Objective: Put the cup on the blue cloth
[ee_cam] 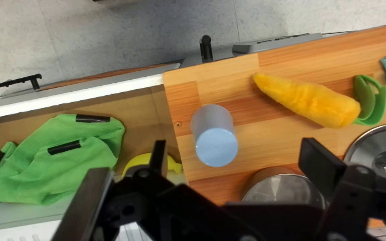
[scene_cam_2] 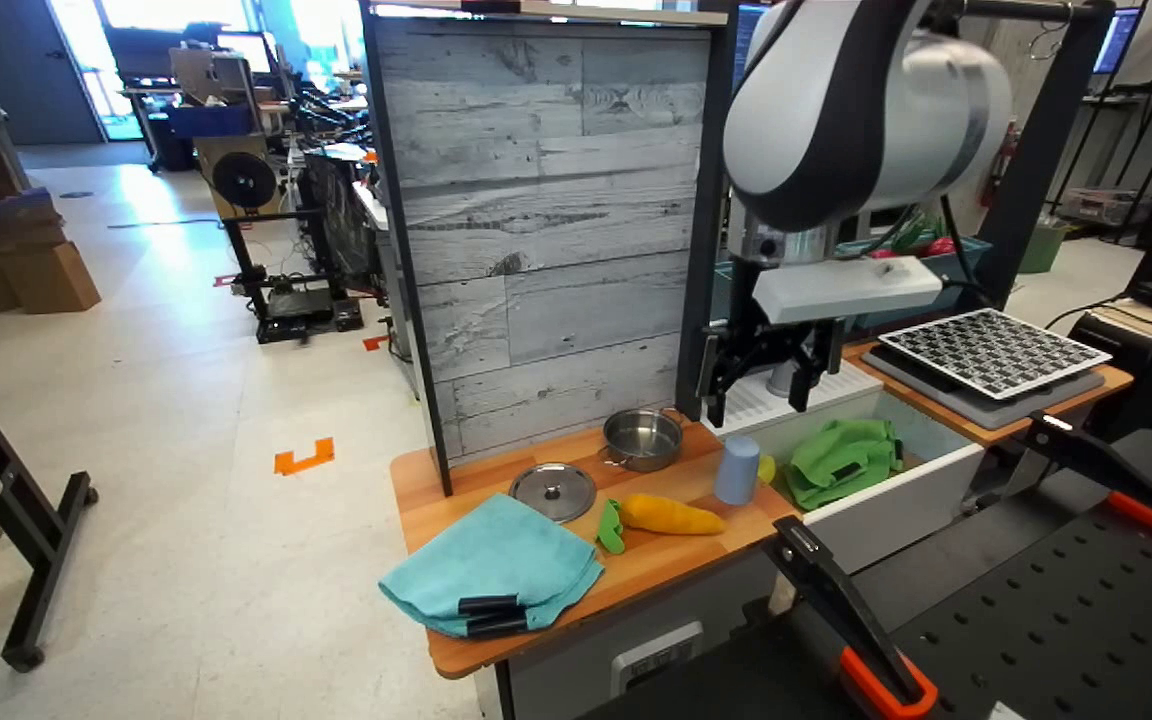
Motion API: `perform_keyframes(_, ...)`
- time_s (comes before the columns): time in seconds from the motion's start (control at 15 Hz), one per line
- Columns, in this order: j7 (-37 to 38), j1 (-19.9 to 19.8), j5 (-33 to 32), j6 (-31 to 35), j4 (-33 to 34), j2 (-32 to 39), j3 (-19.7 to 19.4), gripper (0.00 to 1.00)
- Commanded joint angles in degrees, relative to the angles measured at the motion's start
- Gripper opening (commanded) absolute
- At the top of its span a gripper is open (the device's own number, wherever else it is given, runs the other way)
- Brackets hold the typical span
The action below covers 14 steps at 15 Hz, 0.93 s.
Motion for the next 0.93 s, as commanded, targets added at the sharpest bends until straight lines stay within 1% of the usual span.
perform_keyframes(0.0,-1.93,0.06,4.61,0.40,8.91,8.93,0.41,1.00)
perform_keyframes(0.33,-2.12,0.28,6.71,-0.53,15.80,15.75,-0.21,1.00)
perform_keyframes(0.4,-2.21,0.33,6.66,-0.70,16.72,16.60,-0.32,0.75)
perform_keyframes(0.47,-2.15,0.47,6.57,-0.90,17.53,17.34,-0.52,0.72)
perform_keyframes(0.53,-2.20,0.51,6.49,-1.22,18.28,17.96,-0.62,0.65)
perform_keyframes(0.6,-2.14,0.55,6.48,-1.37,18.97,18.49,-0.71,0.56)
perform_keyframes(0.87,-2.05,0.68,6.43,-1.75,20.66,19.77,-0.91,0.27)
